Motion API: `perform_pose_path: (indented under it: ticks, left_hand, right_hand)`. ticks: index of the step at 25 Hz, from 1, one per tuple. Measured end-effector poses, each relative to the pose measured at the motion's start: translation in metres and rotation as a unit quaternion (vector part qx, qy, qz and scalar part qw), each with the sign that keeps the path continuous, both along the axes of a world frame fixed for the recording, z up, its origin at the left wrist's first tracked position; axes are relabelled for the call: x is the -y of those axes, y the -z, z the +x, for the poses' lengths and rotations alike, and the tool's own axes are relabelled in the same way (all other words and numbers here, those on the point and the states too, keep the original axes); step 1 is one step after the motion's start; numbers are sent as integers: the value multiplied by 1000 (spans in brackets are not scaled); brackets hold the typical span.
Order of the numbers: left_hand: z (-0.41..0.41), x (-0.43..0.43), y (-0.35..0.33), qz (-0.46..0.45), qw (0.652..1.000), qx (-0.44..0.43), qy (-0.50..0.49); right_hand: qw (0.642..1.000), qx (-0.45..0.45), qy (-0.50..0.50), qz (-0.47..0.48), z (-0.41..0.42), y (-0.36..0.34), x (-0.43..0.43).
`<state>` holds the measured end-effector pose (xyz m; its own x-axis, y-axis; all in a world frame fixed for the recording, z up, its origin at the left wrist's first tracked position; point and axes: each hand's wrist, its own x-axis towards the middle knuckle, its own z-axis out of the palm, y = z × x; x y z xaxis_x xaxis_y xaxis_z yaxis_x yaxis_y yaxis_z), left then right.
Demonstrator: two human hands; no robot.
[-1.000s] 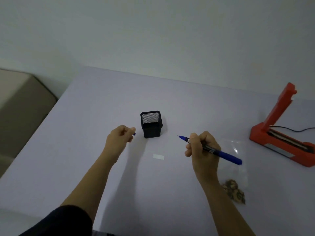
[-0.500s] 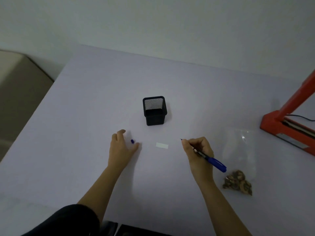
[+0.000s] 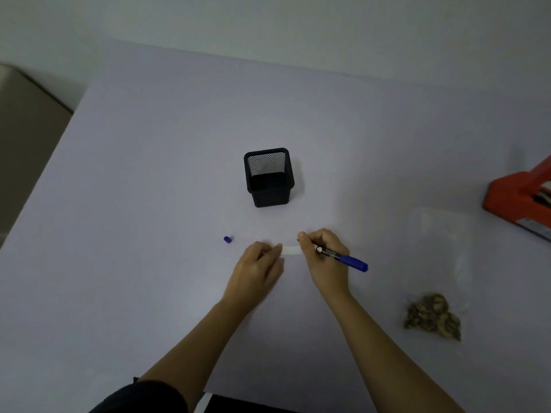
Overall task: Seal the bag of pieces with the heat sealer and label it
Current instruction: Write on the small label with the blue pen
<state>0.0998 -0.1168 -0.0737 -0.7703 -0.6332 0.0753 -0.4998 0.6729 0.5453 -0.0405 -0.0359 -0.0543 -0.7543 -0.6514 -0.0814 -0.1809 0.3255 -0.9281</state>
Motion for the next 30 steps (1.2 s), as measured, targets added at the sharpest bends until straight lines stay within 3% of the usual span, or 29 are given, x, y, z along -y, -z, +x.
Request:
perform_pose_path:
  ticks: [3, 9, 19, 25, 30]
  left_hand:
    - [-4, -6, 0, 42, 994, -50, -87]
    - [-11, 14, 5, 8, 999, -32, 31]
    - [-13, 15, 9, -20, 999, -30, 37]
    - [-19, 12, 1, 90, 994, -31, -59]
    - [-12, 4, 10, -21, 999, -33, -17]
  right_hand:
    - [1000, 15, -13, -8, 1, 10, 4]
    - [998, -2, -26, -50, 5, 18, 0]
    - [998, -7, -31, -55, 3, 25, -3]
    - [998, -15, -13, -67, 4, 27, -2]
    - [998, -19, -11, -65, 4, 29, -1]
